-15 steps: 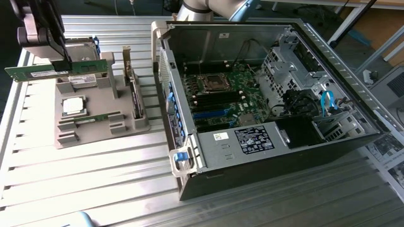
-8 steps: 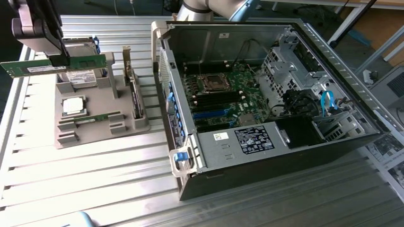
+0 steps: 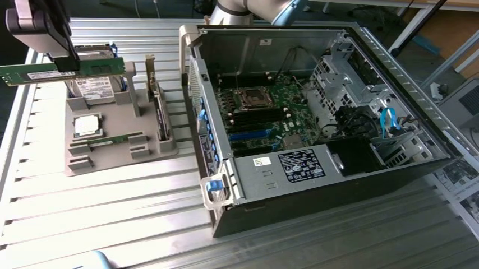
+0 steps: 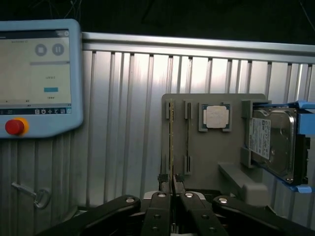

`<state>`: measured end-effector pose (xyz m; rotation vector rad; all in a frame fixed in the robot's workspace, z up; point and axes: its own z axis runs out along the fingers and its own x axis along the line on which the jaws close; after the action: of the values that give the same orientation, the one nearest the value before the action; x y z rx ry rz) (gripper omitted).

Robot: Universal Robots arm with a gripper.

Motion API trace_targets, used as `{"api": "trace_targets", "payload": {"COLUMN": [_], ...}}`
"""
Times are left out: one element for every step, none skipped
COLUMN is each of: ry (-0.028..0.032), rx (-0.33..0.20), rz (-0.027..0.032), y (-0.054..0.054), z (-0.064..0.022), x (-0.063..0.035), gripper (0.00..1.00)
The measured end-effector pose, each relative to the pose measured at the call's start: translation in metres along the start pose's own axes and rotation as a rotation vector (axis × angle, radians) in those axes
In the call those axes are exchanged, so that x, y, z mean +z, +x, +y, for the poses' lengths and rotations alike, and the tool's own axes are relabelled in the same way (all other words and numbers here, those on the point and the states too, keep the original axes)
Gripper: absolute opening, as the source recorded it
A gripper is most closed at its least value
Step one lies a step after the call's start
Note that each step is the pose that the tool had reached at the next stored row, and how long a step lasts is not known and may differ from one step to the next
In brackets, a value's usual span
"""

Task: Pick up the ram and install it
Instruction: 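Pick up the ram and move it above insertion slot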

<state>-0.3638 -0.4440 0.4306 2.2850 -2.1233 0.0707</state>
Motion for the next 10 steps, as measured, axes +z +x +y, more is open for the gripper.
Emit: {"api": "trace_targets", "payload": {"ry": [0.0001,0.0,0.0001,0.0,0.0,0.0,0.0,0.0,0.0,0.0001], "rx": [0.0,0.0,0.0,0.0,0.0,0.0,0.0,0.0,0.0,0.0], "rz": [-0.0001,0.0,-0.0001,0.0,0.0,0.0,-0.0001,0.0,0.0,-0.0001], "y": [0.0,0.0,0.0,0.0,0.0,0.0,0.0,0.001,0.001,0.001], "z": [0.0,0.0,0.0,-0.0001,-0.0001,-0.0001,-0.0001,-0.0001,-0.0002,-0.0002], "x": [-0.0014,-0.003,-0.0043,-0.006,-0.0072,-0.0085,-0.0098,-0.011,-0.0122,-0.0138], "gripper": [0.13,0.13,0.13,0.13,0.13,0.13,0.13,0.13,0.13,0.13]}}
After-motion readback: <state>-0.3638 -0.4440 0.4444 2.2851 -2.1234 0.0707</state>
